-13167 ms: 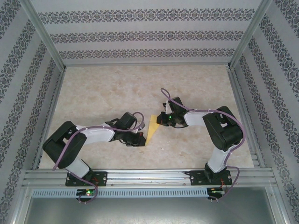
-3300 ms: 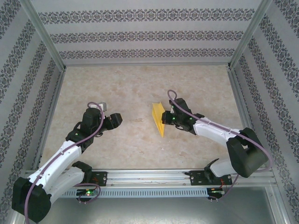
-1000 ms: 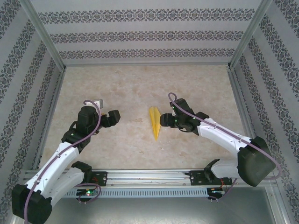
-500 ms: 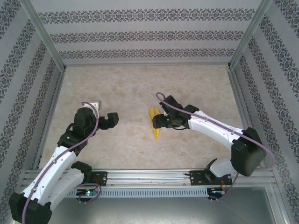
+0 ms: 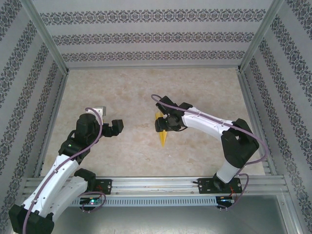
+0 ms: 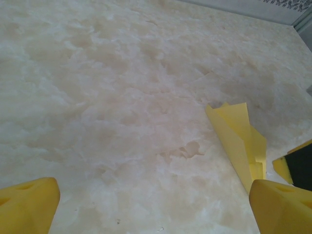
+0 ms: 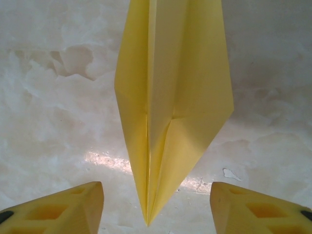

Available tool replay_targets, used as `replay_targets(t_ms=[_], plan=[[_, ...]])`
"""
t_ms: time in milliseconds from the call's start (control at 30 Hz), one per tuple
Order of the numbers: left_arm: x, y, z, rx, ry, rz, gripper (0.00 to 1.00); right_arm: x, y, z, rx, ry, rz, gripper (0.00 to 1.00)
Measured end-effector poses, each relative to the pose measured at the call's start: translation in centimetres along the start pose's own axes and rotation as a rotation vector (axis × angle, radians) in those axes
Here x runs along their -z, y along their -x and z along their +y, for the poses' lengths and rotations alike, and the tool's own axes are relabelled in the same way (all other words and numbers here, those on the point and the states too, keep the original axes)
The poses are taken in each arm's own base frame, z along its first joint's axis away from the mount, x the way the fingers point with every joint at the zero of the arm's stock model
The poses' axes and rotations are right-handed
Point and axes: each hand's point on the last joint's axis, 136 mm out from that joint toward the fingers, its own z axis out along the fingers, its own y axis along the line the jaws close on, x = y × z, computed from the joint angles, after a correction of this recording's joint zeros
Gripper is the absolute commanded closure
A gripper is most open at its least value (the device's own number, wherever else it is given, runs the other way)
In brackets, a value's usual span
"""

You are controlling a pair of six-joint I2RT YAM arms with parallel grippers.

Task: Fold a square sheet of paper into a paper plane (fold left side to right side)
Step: Pick up the paper plane at the center of the table.

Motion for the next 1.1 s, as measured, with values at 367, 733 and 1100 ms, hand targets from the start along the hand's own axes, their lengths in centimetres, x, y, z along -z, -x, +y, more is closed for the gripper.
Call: replay_targets(t_ms=[367, 733, 1100], plan=[[0.0, -0.4, 0.1, -0.012, 0.003, 0.017, 0.00, -2.3, -0.4, -0.1, -0.003, -0.020, 0.052, 0.56], [0.0, -0.7, 0.2, -0.020, 0.007, 0.028, 0.00, -4.0, -0.8, -0.1, -0.007, -0.021, 0.084, 0.70], [0.0, -0.8, 0.3, -0.020, 0.010, 0.034, 0.00, -5.6, -1.1, -0.1, -0.024, -0.021, 0.108, 0.85]])
